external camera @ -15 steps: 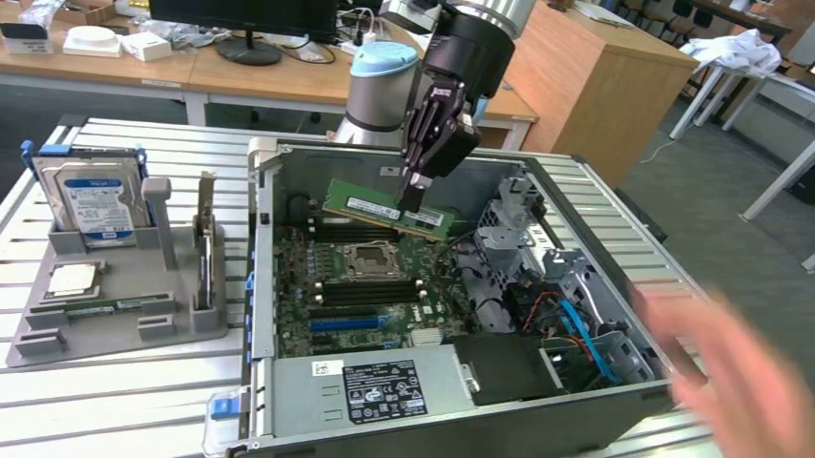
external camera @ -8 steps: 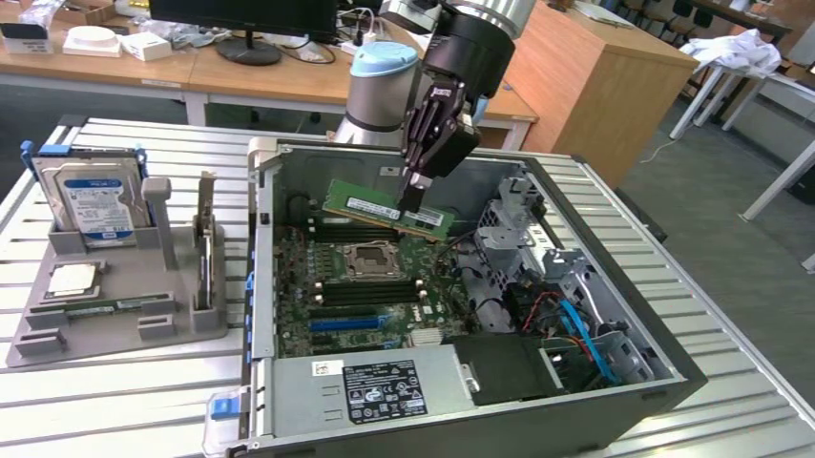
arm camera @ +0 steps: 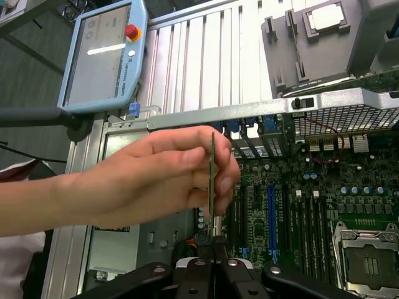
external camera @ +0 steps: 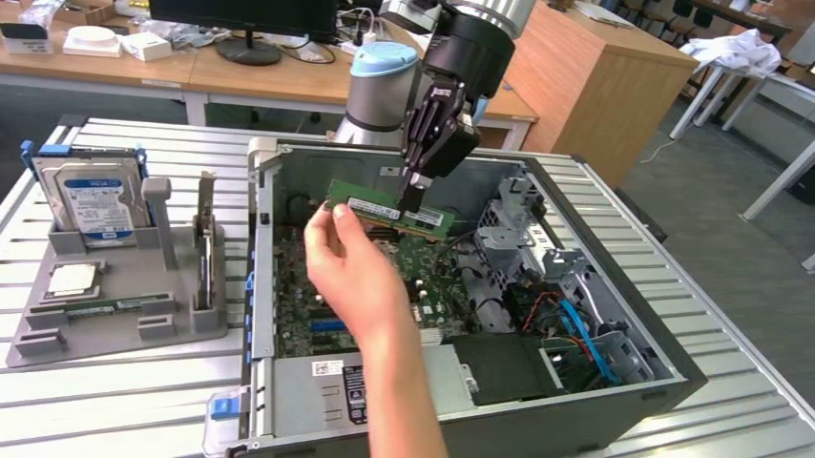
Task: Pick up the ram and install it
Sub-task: 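Press down the ram until it locks into place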
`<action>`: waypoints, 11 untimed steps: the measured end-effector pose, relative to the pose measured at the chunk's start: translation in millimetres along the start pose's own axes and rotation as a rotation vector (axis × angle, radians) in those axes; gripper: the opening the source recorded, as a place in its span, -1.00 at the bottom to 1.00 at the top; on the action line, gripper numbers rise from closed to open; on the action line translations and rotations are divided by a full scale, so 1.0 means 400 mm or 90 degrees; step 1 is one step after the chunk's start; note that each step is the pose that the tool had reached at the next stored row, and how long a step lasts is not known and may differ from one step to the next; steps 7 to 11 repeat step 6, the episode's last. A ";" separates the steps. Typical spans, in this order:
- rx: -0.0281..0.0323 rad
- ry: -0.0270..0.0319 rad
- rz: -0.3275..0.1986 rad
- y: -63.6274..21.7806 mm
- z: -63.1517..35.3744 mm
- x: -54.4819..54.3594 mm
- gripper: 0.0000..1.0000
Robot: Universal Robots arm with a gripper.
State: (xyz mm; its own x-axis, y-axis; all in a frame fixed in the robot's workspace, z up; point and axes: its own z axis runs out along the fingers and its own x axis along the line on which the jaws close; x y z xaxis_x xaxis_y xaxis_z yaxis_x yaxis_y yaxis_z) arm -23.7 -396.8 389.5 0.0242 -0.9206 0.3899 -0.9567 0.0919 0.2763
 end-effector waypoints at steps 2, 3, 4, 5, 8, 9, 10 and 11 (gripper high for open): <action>0.0000 0.0000 0.000 0.000 0.000 0.000 -0.76; 0.0000 0.0000 0.000 0.000 0.000 0.000 -0.76; 0.0000 0.0000 0.000 0.000 0.000 0.000 -0.76; 0.0000 0.0000 0.000 0.000 0.000 0.000 -0.76; 0.0000 0.0000 0.000 0.000 0.000 0.000 -0.76; 0.0000 0.0000 0.000 0.000 0.000 0.000 -0.76; 0.0000 0.0000 0.000 0.000 0.000 0.000 -0.76; 0.0000 0.0000 0.000 0.000 0.000 0.000 -0.76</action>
